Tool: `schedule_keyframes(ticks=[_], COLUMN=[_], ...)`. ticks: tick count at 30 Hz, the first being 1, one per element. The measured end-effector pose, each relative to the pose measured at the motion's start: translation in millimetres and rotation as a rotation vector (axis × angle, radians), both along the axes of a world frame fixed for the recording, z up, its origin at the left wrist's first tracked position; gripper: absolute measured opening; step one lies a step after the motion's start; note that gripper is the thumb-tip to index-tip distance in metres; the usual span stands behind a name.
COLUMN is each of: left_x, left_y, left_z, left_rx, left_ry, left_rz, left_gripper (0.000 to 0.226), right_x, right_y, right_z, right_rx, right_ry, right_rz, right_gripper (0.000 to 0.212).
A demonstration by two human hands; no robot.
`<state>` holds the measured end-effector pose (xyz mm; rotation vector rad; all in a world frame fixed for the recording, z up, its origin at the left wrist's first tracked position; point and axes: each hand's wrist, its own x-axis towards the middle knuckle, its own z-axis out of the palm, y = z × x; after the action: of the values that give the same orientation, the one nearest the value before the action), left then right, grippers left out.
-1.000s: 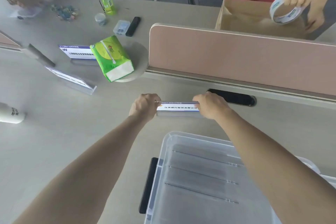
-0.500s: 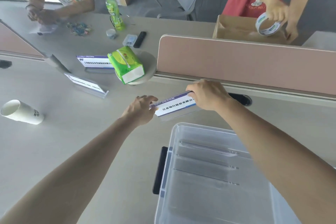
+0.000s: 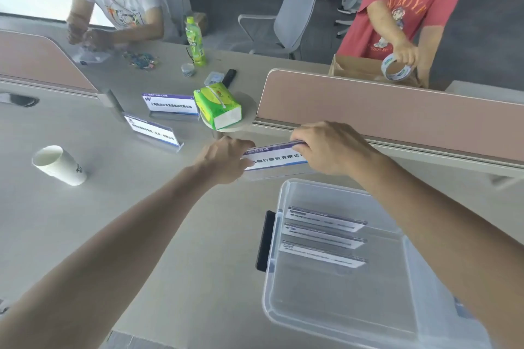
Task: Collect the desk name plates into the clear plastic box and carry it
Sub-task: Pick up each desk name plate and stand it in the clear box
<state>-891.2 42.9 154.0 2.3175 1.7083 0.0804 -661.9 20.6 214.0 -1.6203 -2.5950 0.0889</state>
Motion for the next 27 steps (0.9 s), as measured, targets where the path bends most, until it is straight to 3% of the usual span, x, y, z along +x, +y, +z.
schedule_keyframes(ticks=[3, 7, 12, 17, 19, 21, 23, 27], left_x=[-1, 5, 15, 29, 32, 31, 29, 37], left_y=[-26, -59, -98, -123, -127, -129, -129, -120], left_z=[20, 46, 57, 46, 40, 32, 24, -7], left_rx=[0.119, 0.213, 0.251, 0.167, 0.058, -0.170, -0.353, -0.326], left_ry=[0.138, 0.214, 0.251, 0.294, 0.190, -0.024, -0.244, -0.419], left_rz=[-0.053, -0.154, -0.288, -0.449, -0.482, -0.425, -0.331, -0.139], left_gripper=[0.022, 0.023, 0.022, 0.022, 0.035, 0.056, 0.064, 0.058], right_x=[-11, -39, -52, -40, -30, -17, -1, 26], right_y=[-24, -56, -90, -131, -145, -158, -169, -183], right_z=[11, 17, 9, -2, -11, -21, -31, -56], right_rx=[-0.019, -0.088, -0.119, -0.257, -0.307, -0.324, -0.336, -0.351], right_ry=[-0.099, -0.175, -0.246, -0.228, -0.204, -0.219, -0.228, -0.215], right_rz=[-0.014, -0.006, -0.088, -0.168, -0.217, -0.270, -0.311, -0.309], right_gripper=[0.020, 0.051, 0.025, 0.029, 0.028, 0.024, 0.029, 0.028])
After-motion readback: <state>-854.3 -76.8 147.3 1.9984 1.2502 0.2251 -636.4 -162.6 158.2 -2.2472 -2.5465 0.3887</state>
